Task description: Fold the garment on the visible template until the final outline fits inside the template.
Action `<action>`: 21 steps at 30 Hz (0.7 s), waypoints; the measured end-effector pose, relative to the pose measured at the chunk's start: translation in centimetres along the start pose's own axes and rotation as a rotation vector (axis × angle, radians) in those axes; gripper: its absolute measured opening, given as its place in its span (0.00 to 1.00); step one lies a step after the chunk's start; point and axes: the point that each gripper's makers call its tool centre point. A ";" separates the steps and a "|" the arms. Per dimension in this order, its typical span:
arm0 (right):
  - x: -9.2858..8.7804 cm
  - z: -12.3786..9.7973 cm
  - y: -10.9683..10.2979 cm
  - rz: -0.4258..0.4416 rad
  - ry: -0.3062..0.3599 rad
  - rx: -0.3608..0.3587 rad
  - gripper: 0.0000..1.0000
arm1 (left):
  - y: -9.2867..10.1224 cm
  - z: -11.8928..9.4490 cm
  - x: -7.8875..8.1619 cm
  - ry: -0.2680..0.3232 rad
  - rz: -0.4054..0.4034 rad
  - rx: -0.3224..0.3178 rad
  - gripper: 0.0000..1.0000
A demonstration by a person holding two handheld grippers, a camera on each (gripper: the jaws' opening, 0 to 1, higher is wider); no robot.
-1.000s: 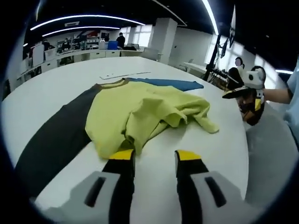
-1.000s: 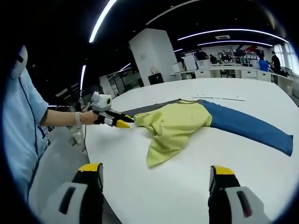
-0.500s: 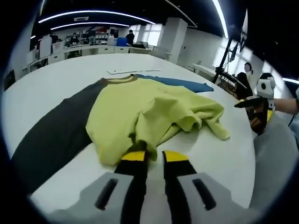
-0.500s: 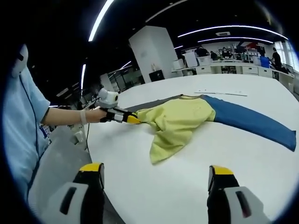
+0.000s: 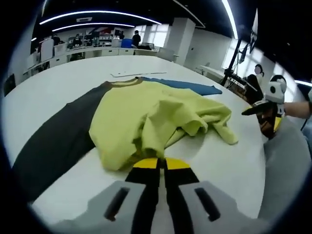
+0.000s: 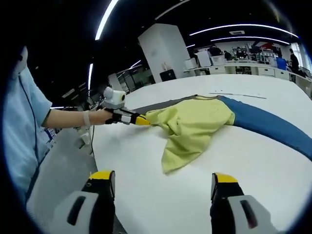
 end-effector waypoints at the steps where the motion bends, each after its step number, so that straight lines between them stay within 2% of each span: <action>1: -0.2 0.2 0.1 -0.039 -0.032 -0.007 0.75 | 0.0 -0.1 0.0 -0.001 0.006 0.001 0.00; 5: -0.7 1.1 0.4 -0.103 -0.097 -0.025 0.60 | 0.2 -0.3 -0.3 -0.010 0.020 -0.003 0.00; 6: -1.1 1.5 1.0 -0.128 -0.136 -0.056 0.56 | 0.2 -0.4 -0.4 -0.012 0.021 -0.002 0.00; 8: -1.3 1.9 1.4 -0.174 -0.173 -0.080 0.48 | 0.2 -0.4 -0.5 -0.014 0.019 -0.004 0.00; 11: -1.2 2.9 1.3 -0.196 -0.186 -0.085 0.35 | 0.2 -0.6 -0.7 -0.015 0.016 -0.001 0.00; 14: -1.1 4.0 0.9 -0.215 -0.202 -0.066 0.31 | 0.2 -0.7 -0.8 -0.017 0.013 0.001 0.00; 17: -1.4 4.6 1.2 -0.279 -0.257 -0.081 0.25 | 0.3 -0.8 -1.0 -0.021 0.011 -0.002 0.00; 21: -1.4 5.7 0.8 -0.286 -0.269 -0.061 0.22 | 0.3 -0.8 -1.1 -0.024 0.010 -0.004 0.00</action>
Point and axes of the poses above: the point that each gripper's makers call its tool centre point, and the gripper's own axes: z roughly forward along the fingers, y roughly to its right, x roughly out of its top, and after that the axes turned 8 degrees about x, right-handed
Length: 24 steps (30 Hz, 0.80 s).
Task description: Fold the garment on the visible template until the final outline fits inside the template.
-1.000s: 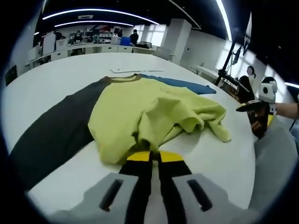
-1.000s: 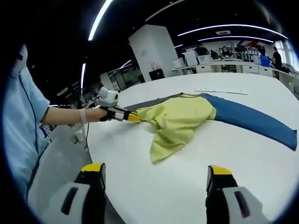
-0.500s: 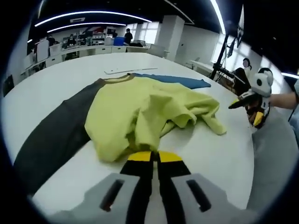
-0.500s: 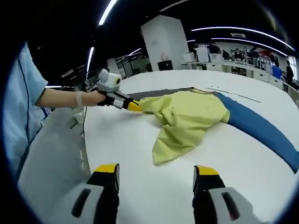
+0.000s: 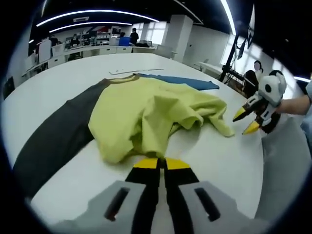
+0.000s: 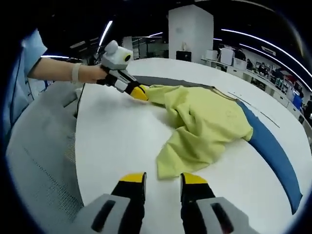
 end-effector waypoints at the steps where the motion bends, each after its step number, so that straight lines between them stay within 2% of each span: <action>1: -0.1 0.1 0.0 -0.019 -0.014 -0.002 0.20 | 0.0 0.0 0.0 0.001 0.000 0.001 0.00; 6: -0.8 0.9 0.9 -0.061 -0.079 -0.037 0.18 | -0.1 -0.1 0.0 0.001 -0.002 0.000 0.00; 9: -0.9 0.9 1.1 -0.080 -0.090 -0.037 0.11 | -0.3 -0.3 -0.1 0.001 -0.012 0.004 0.00; 11: -0.9 1.0 1.1 -0.089 -0.092 -0.041 0.10 | -0.4 -0.4 -0.2 -0.001 -0.011 0.006 0.00; 14: -1.0 0.9 1.1 -0.100 -0.098 -0.038 0.00 | -0.5 -0.6 -0.4 -0.005 -0.013 0.008 0.00; 16: -1.1 0.7 1.0 -0.045 -0.091 -0.020 0.00 | -0.7 -0.9 -0.6 -0.006 -0.020 0.011 0.00; 24: -2.5 -1.8 1.4 -0.051 -0.117 -0.039 0.00 | -1.1 -2.9 -1.9 -0.033 -0.025 0.020 0.00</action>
Point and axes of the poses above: the point that each gripper's makers call its tool centre point, and the gripper's own axes: z roughly forward along the fingers, y roughly to its right, x roughly out of its top, and after that the axes turned 8 degrees about x, right-handed
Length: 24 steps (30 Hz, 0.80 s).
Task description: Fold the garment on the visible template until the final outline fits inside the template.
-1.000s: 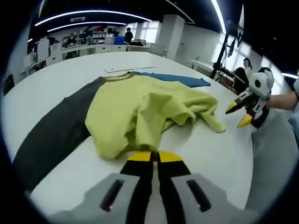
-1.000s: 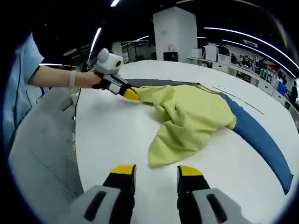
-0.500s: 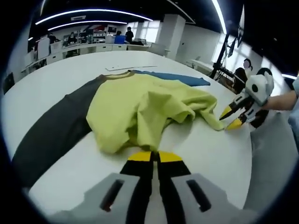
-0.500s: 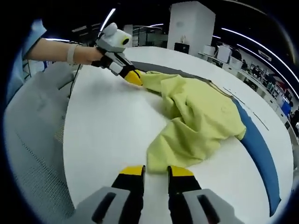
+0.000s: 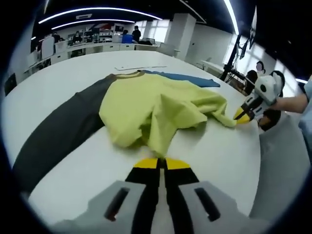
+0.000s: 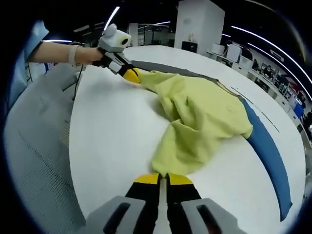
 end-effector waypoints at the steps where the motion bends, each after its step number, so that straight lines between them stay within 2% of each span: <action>1: -0.3 -0.4 0.1 0.001 -0.003 -0.004 0.00 | -0.1 -0.3 -0.3 -0.005 -0.013 0.002 0.00; 8: -2.5 -3.2 -0.1 0.050 -0.015 -0.024 0.00 | -0.1 -2.9 -2.4 -0.042 -0.029 0.014 0.00; 13: -4.0 -4.5 0.0 0.066 -0.034 -0.037 0.00 | 0.1 -4.4 -4.1 -0.086 -0.083 0.017 0.00; 17: -4.7 -5.3 0.5 0.081 -0.035 -0.053 0.00 | 0.9 -5.4 -5.1 -0.106 -0.129 0.012 0.00; 20: -4.6 -5.8 0.7 0.110 -0.012 -0.046 0.00 | 1.4 -5.9 -6.0 -0.132 -0.207 0.004 0.00; 22: -4.5 -5.9 0.6 0.106 -0.010 -0.043 0.00 | 1.7 -6.2 -6.5 -0.148 -0.224 0.002 0.00; 24: -4.3 -5.8 0.2 0.074 -0.011 -0.024 0.00 | 2.4 -6.7 -7.3 -0.181 -0.285 -0.002 0.00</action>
Point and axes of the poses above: the point that each gripper's makers call its tool centre point, and the gripper's own axes: z roughly forward along the fingers, y roughly to its right, x roughly out of its top, and after that the axes turned 8 degrees about x, right-handed
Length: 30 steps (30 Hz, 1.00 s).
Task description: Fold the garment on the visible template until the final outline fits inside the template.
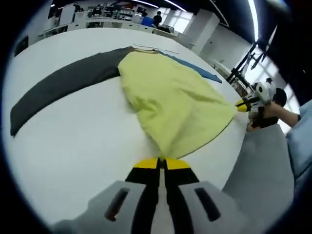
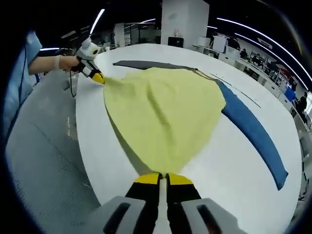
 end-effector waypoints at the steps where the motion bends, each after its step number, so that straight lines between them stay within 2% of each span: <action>1: 0.1 0.0 -0.1 -0.006 0.001 0.004 0.00 | 0.1 -0.1 -0.1 0.005 0.005 -0.003 0.00; 2: 0.2 -0.1 -0.3 -0.014 0.006 0.011 0.00 | 0.5 -0.3 -0.5 -0.010 -0.025 -0.010 0.00; 4: 0.6 -0.1 -0.4 -0.026 0.011 0.015 0.00 | 0.6 -0.4 -0.7 -0.009 -0.027 -0.008 0.00; 5: 0.8 -0.2 -0.4 -0.036 0.011 0.014 0.00 | 1.0 -0.5 -1.1 -0.030 -0.066 -0.013 0.00; 7: 1.2 -0.3 -0.5 -0.049 0.022 0.020 0.00 | 1.3 -0.6 -1.2 -0.023 -0.072 -0.031 0.00; 10: 1.2 -0.2 -0.7 -0.061 0.016 0.041 0.00 | 0.7 -0.4 -1.9 -0.040 -0.072 -0.006 0.00; 12: 0.2 0.3 -1.1 -0.062 -0.030 0.071 0.00 | 0.5 -0.2 -2.0 -0.044 -0.085 -0.001 0.00; 13: -0.3 0.7 -0.9 -0.079 -0.042 0.064 0.00 | 0.4 -0.2 -1.5 -0.015 -0.083 -0.002 0.00; 15: -1.0 1.0 -0.6 -0.061 -0.064 0.062 0.00 | 0.2 -0.4 -1.7 -0.036 -0.086 0.009 0.00; 22: -2.2 1.5 -0.2 -0.026 -0.087 0.067 0.00 | 0.3 -0.6 -1.9 -0.051 -0.081 0.002 0.00; 23: -2.3 1.5 -0.2 -0.029 -0.090 0.067 0.00 | 0.4 -0.6 -2.1 -0.065 -0.101 0.001 0.00; 27: -2.5 1.4 -0.2 -0.039 -0.104 0.066 0.00 | 0.7 -0.7 -2.2 -0.073 -0.096 -0.007 0.00; 28: -3.1 1.4 -0.1 -0.050 -0.135 0.064 0.00 | 0.6 -0.7 -2.2 -0.072 -0.101 -0.011 0.00; 29: -2.8 1.2 0.1 -0.063 -0.108 0.049 0.00 | 0.6 -0.6 -2.2 -0.076 -0.111 -0.012 0.00; 30: -2.9 1.1 0.1 -0.070 -0.111 0.054 0.00 | 0.7 -0.6 -2.3 -0.083 -0.112 -0.017 0.00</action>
Point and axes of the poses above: the point that each gripper's makers call its tool centre point, and the gripper's own axes: z roughly forward along the fingers, y roughly to its right, x roughly out of its top, and after that the axes turned 8 degrees about x, right-handed
